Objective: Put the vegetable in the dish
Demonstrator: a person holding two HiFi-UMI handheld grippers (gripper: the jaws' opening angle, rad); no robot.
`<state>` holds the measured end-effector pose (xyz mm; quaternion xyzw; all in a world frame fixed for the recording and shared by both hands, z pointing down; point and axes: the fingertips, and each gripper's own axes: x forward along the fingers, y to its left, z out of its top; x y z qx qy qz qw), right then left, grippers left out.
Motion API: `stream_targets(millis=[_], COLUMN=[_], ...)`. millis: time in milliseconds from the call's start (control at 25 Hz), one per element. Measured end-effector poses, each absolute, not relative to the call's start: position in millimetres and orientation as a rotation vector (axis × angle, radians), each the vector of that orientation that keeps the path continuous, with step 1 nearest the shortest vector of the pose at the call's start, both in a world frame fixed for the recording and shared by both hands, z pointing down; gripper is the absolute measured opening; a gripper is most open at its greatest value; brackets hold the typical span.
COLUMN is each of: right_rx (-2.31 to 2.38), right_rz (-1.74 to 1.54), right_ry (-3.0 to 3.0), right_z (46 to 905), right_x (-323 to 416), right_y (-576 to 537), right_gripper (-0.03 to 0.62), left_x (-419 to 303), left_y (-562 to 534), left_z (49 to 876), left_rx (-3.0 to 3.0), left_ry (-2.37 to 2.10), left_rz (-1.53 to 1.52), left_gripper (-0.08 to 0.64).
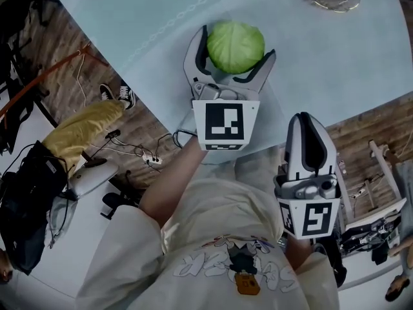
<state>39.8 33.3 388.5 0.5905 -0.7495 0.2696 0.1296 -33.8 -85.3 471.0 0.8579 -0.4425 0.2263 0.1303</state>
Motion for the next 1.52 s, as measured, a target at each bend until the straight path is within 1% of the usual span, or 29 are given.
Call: stream_targets(millis=[840,1040,1160,1520], right_rx=[1.779,1.792,1.808,1.808], right_rz=[0.626,0.597,0.586,0.591], right_ry=[-2.248,-2.246,-2.248,-2.255], right_z=[348,342,339,342], right_x=[84,98,107,121], right_y=[51,41,33,12], right_gripper=[0.04,0.04,0.04,0.04], left_x=[29,46,59,82], left_y=[-69,-80,-89,-120], left_z=[394,374,367,368], left_rx=[2.637,2.586,2.662,2.662], left_ry=[-1.264,-1.299,-1.268,-1.263], left_rz=[0.589,0.559,0.556,0.54], left_gripper=[0.517,0.517,0.517,0.517])
